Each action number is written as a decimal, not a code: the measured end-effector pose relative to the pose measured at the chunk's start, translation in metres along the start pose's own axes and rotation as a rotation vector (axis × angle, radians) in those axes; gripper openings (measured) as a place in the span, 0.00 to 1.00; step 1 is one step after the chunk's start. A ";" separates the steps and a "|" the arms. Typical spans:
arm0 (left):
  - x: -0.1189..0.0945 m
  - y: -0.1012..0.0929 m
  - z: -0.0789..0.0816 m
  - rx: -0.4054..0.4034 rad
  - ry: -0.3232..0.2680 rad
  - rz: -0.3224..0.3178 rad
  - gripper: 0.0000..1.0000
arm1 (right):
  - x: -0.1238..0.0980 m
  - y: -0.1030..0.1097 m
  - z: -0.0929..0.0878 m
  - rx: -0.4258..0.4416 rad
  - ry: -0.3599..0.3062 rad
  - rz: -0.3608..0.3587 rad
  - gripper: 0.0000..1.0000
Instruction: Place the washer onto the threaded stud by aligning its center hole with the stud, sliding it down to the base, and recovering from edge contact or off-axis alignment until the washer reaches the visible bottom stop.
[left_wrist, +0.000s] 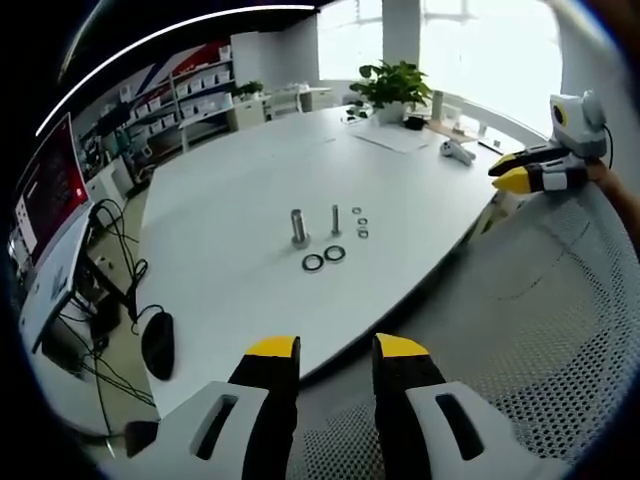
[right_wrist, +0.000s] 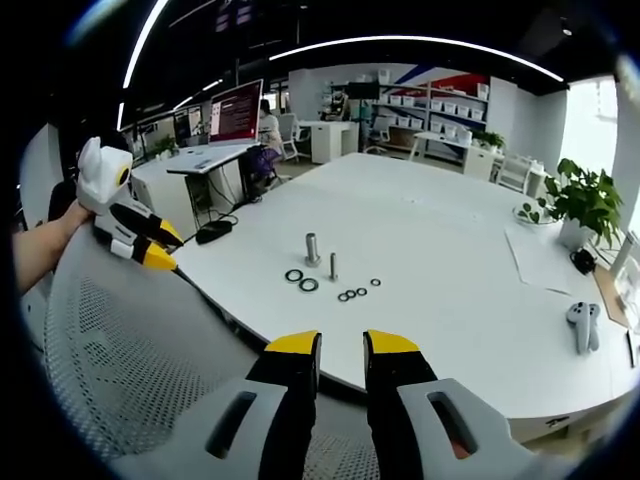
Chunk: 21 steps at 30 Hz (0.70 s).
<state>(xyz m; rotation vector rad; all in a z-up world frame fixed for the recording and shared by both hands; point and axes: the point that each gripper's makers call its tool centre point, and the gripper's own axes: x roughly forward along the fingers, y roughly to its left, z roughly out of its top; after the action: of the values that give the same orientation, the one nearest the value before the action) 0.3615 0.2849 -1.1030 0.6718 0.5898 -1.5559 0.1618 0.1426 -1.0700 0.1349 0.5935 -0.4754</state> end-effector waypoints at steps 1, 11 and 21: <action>0.000 0.000 0.000 0.000 0.001 0.000 0.27 | 0.000 0.000 0.000 0.000 0.000 0.000 0.20; 0.000 0.001 0.001 -0.001 -0.006 0.001 0.27 | 0.000 0.000 0.000 0.001 -0.002 0.000 0.20; -0.001 0.000 0.001 0.000 -0.003 0.001 0.27 | 0.000 0.000 0.001 0.000 -0.002 0.001 0.20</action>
<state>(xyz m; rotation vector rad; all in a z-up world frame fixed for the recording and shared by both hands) 0.3612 0.2847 -1.1019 0.6691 0.5875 -1.5558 0.1623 0.1422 -1.0697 0.1344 0.5913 -0.4742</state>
